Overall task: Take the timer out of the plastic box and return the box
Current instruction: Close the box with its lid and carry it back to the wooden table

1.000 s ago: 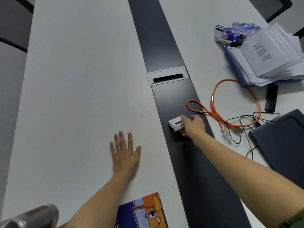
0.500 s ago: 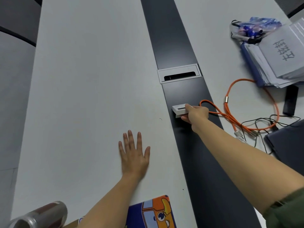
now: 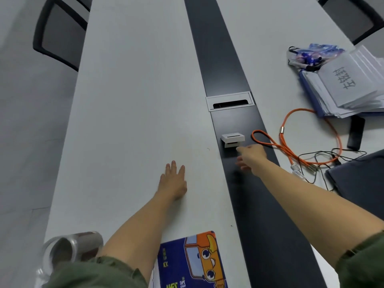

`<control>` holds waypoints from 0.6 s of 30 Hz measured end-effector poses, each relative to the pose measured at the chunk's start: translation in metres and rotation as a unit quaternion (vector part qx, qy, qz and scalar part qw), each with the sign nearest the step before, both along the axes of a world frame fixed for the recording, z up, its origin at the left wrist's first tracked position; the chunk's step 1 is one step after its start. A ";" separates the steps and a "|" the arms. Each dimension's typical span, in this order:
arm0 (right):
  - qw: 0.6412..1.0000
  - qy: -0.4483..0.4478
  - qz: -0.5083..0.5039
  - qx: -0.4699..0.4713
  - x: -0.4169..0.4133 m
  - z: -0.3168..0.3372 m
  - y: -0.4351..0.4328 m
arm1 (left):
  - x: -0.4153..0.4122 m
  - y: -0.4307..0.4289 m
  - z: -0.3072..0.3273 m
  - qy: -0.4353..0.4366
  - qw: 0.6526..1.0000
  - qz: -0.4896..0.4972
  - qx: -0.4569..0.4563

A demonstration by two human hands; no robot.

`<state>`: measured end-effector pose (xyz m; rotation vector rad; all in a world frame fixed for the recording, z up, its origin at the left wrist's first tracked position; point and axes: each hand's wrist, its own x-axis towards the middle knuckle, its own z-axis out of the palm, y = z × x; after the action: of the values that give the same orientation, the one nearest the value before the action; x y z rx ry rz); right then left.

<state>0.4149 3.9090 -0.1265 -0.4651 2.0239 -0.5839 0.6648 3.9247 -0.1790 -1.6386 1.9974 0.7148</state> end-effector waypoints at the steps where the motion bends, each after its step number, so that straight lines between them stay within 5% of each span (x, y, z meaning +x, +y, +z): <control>1: 0.999 0.020 0.044 0.004 0.003 0.006 0.006 | 0.004 -0.002 0.011 0.006 1.000 0.003 0.006; 8: 0.919 0.193 0.341 -0.047 0.051 0.062 0.035 | 0.038 0.018 0.090 0.041 0.995 0.030 -0.082; 18: 0.771 0.350 0.512 -0.145 0.192 0.140 0.082 | 0.145 0.099 0.199 0.041 0.973 0.064 -0.218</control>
<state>0.6066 3.9908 0.0139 -2.0502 1.9066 0.0135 0.8099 4.0242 0.0199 -2.0281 2.2398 0.4062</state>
